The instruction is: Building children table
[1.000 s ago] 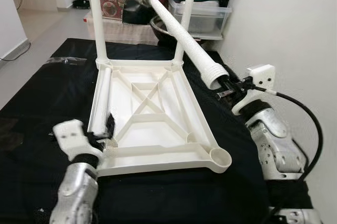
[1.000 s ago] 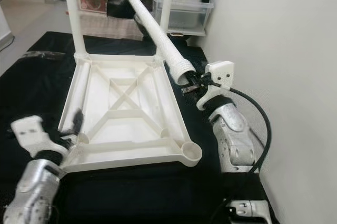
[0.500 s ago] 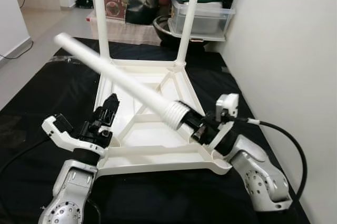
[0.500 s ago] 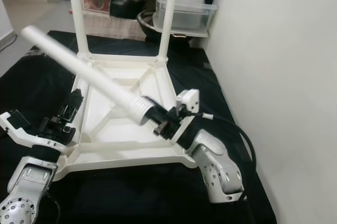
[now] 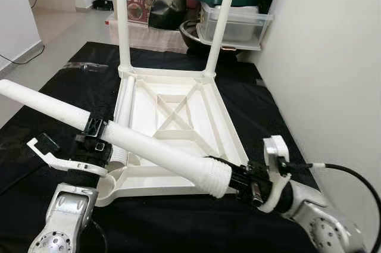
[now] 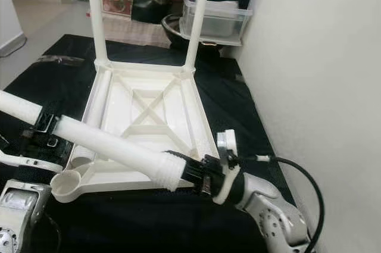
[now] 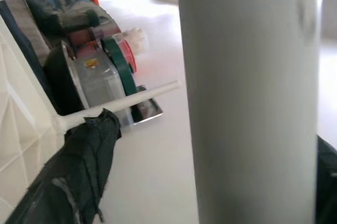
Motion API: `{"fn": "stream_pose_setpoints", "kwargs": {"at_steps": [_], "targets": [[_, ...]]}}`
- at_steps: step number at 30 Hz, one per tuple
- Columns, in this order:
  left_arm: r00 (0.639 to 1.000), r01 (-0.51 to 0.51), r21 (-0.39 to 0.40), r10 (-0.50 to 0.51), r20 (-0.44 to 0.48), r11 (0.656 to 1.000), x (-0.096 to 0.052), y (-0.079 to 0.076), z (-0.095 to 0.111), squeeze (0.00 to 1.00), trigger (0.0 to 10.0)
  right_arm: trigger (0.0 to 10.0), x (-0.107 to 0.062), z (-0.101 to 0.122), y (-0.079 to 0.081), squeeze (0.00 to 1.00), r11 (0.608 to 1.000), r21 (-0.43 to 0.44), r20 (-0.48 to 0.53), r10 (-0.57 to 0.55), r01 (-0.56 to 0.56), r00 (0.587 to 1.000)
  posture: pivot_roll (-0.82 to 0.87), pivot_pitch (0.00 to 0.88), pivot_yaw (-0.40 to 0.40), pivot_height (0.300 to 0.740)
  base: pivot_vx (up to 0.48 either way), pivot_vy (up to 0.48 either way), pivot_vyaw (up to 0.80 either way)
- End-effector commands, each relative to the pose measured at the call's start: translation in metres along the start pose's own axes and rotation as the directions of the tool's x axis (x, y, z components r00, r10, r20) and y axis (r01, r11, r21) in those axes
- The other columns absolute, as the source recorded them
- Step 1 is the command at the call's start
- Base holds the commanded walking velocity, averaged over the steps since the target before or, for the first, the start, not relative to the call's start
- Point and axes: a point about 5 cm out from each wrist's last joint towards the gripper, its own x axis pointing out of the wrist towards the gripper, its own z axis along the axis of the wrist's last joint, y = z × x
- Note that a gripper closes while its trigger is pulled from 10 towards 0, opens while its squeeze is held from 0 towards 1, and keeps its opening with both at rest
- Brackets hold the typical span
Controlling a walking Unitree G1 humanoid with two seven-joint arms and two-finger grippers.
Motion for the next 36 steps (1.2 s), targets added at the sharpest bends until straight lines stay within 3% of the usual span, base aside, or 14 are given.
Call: {"fn": "stream_pose_setpoints", "kwargs": {"at_steps": [1, 2, 6, 14, 22, 23, 24, 25, 27, 29, 30, 31, 32, 36], "targets": [[0.999, 0.026, -0.079, -0.023, 0.04, 0.997, 0.003, -0.002, -0.003, 0.0, 4.3, 0.0, -0.001, -0.012, 0.005, 0.0, 0.995, 0.046, -0.071, 0.095, -0.092, 0.993, 0.08, 0.0, -0.136, 0.74, 0.0, 0.0, 0.0], [0.998, 0.043, -0.076, -0.039, 0.058, 0.996, 0.002, -0.003, 0.0, 0.0, 0.0, 0.0, -0.005, -0.013, 0.002, 0.0, 0.996, 0.051, -0.081, 0.08, -0.076, 0.994, 0.08, 0.0, -0.136, 0.74, 0.0, 0.0, 0.0], [0.997, 0.036, -0.098, -0.029, 0.074, 0.995, 0.0, -0.001, 0.007, 0.0, 0.0, 0.0, -0.017, -0.014, -0.012, 0.0, 0.998, 0.058, -0.104, 0.021, -0.015, 0.994, 0.09, 0.0, -0.145, 0.74, 0.0, 0.0, 0.0], [0.997, 0.046, -0.116, -0.039, 0.061, 0.992, -0.002, -0.004, 0.007, 0.0, 0.0, 0.0, -0.023, -0.008, -0.019, 0.0, 0.999, 0.036, -0.11, -0.006, 0.01, 0.994, 0.09, 0.0, -0.144, 0.74, 0.0, 0.0, 0.0], [0.998, 0.053, -0.104, -0.057, -0.033, 0.993, -0.004, -0.008, -0.007, 0.0, 0.0, 0.0, -0.022, 0.007, -0.037, 0.0, 0.996, -0.038, -0.099, -0.087, 0.083, 0.991, 0.1, 0.0, -0.142, 0.74, 0.0, 0.0, 0.0], [0.997, 0.054, -0.098, -0.058, -0.045, 0.994, -0.003, -0.008, -0.007, 0.0, 0.0, 10.0, -0.02, 0.006, -0.043, 0.0, 0.989, -0.052, -0.118, -0.144, 0.138, 0.983, 0.1, 0.0, -0.142, 0.74, 0.0, 0.0, 0.0], [0.997, 0.053, -0.09, -0.058, -0.047, 0.994, -0.001, -0.009, -0.006, 0.0, 0.0, 10.0, -0.018, 0.006, -0.046, 0.0, 0.986, -0.04, -0.108, -0.163, 0.16, 0.981, 0.1, 0.0, -0.142, 0.74, 0.0, 0.0, 0.0], [0.997, 0.058, -0.084, -0.062, -0.043, 0.995, 0.001, -0.011, -0.004, 0.0, 0.0, 10.0, -0.016, 0.008, -0.05, 1.0, 0.978, -0.018, -0.077, -0.206, 0.206, 0.975, 0.1, 0.0, -0.143, 0.74, 0.0, 0.0, 0.0], [0.997, 0.058, -0.084, -0.062, -0.043, 0.995, 0.001, -0.011, -0.004, 0.0, 0.0, 10.0, -0.016, 0.008, -0.05, 1.0, 0.978, -0.018, -0.077, -0.206, 0.206, 0.975, 0.1, 0.0, -0.143, 0.74, 0.0, 0.0, 0.0], [0.999, 0.034, -0.065, -0.036, -0.03, 0.997, 0.008, -0.01, 0.002, 0.0, 0.7, 10.0, -0.014, 0.008, -0.052, 1.0, 0.974, -0.006, -0.056, -0.225, 0.225, 0.973, 0.1, 0.0, -0.145, 0.74, 0.0, 0.0, 0.0], [1.0, 0.019, -0.032, -0.019, -0.003, 0.999, 0.019, -0.011, 0.014, 0.0, 10.0, 10.0, -0.012, 0.005, -0.051, 1.0, 0.971, 0.018, -0.038, -0.236, 0.237, 0.971, 0.1, 0.0, -0.138, 0.74, 0.0, 0.0, 0.0], [0.999, 0.008, -0.023, -0.007, 0.038, 1.0, 0.031, -0.013, 0.03, 0.0, 10.0, 10.0, -0.013, 0.0, -0.051, 1.0, 0.969, 0.032, -0.036, -0.245, 0.246, 0.969, 0.1, 0.0, -0.136, 0.74, 0.0, 0.0, 0.0], [0.999, 0.008, -0.023, -0.007, 0.038, 1.0, 0.031, -0.013, 0.03, 0.0, 10.0, 10.0, -0.013, 0.0, -0.051, 1.0, 0.969, 0.032, -0.036, -0.245, 0.246, 0.969, 0.1, 0.0, -0.136, 0.74, 0.0, 0.0, 0.0], [0.989, 0.05, 0.009, -0.05, 0.14, 0.999, 0.051, -0.031, 0.069, 0.0, 10.0, 10.0, -0.022, -0.009, -0.05, 1.0, 0.963, 0.064, -0.027, -0.26, 0.261, 0.965, 0.09, 0.0, -0.121, 0.74, 0.0, 0.0, 0.0]]}}
